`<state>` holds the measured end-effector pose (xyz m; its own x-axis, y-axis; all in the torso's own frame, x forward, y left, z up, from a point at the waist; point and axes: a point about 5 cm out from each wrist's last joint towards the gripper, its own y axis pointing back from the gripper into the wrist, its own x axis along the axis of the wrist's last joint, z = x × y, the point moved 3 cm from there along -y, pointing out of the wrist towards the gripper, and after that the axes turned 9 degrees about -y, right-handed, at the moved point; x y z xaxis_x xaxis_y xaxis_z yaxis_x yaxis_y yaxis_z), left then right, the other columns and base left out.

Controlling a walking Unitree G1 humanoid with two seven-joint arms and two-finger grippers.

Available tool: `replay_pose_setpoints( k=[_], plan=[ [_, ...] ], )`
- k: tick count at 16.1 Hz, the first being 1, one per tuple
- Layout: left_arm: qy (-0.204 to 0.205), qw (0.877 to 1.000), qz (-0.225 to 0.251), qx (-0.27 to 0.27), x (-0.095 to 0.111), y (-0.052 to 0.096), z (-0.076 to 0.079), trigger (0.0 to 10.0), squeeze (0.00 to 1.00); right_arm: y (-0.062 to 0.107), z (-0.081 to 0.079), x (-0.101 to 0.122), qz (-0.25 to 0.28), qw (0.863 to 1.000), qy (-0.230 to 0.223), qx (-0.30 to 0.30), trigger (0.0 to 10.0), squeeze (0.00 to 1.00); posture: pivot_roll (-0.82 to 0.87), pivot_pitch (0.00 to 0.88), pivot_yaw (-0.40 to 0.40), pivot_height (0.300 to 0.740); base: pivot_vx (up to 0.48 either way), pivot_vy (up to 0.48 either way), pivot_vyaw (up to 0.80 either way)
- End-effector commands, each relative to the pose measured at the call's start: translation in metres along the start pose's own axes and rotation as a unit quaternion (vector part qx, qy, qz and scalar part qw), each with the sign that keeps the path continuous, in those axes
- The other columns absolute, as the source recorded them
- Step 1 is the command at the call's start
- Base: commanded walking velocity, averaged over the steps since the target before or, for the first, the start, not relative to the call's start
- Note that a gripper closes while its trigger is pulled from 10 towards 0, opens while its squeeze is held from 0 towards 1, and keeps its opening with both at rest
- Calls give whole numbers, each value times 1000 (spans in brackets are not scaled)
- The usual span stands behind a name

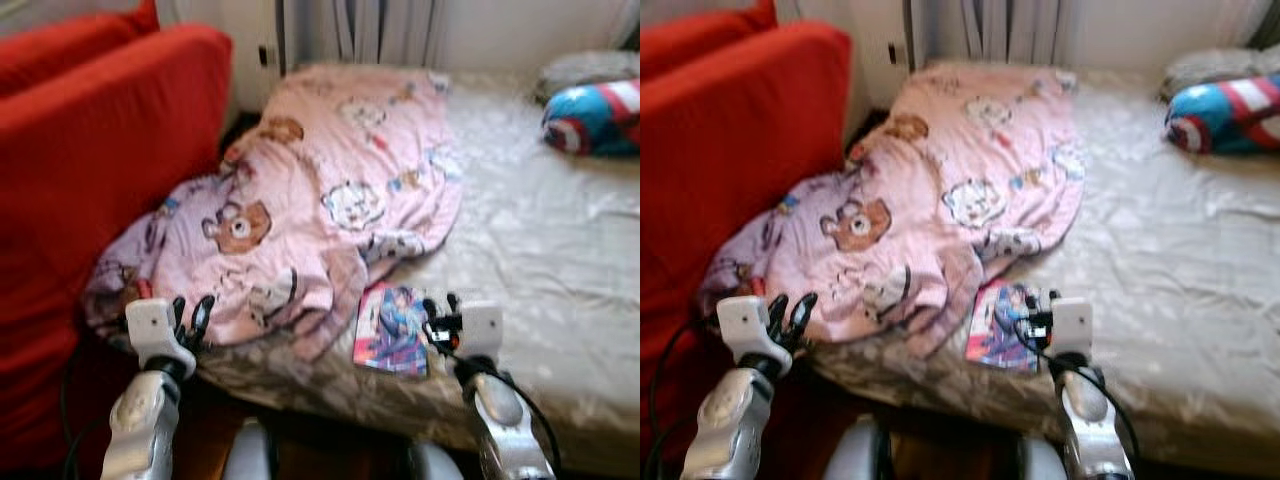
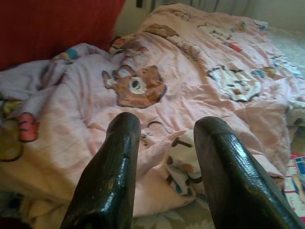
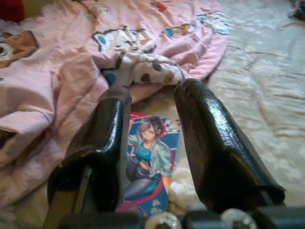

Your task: Clean up the room

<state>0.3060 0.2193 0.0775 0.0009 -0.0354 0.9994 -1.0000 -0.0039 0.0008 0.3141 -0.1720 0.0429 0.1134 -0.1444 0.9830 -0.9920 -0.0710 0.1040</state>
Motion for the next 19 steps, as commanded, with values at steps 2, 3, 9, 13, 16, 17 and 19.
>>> replay_pose_setpoints(
  k=[2,3,9,13,16,17,19],
  plan=[
    [4,1000,-19,-3,-9,3,2,10000,0,3,5,-4,-6,1000,-8,-12,10000,0,-27,128,-11,637,0,0,0],
    [4,1000,-20,-3,-9,2,3,10000,0,2,5,-4,-6,1000,-8,-12,10000,0,-25,131,-12,637,0,0,0],
    [4,1000,-16,-5,-6,-2,4,10000,0,3,3,-6,-11,1000,-1,-6,10000,0,-26,135,-11,637,276,0,0],
    [4,1000,-17,-4,-6,-2,5,10000,0,3,-1,-9,-16,1000,10,7,10000,0,-22,139,-13,637,292,0,136],
    [4,1000,-16,-4,-6,-2,5,10000,0,3,1,-10,-17,1000,3,3,10000,0,-24,139,-13,637,292,0,192],
    [4,1000,-16,-4,-6,-3,5,10000,0,3,1,-10,-17,1000,-1,3,10000,0,-25,141,-12,637,292,0,0],
    [5,1000,-11,-8,-4,-4,6,10000,0,3,1,-13,-26,1000,-3,3,10000,0,-25,141,-12,637,142,0,0]
  ],
)
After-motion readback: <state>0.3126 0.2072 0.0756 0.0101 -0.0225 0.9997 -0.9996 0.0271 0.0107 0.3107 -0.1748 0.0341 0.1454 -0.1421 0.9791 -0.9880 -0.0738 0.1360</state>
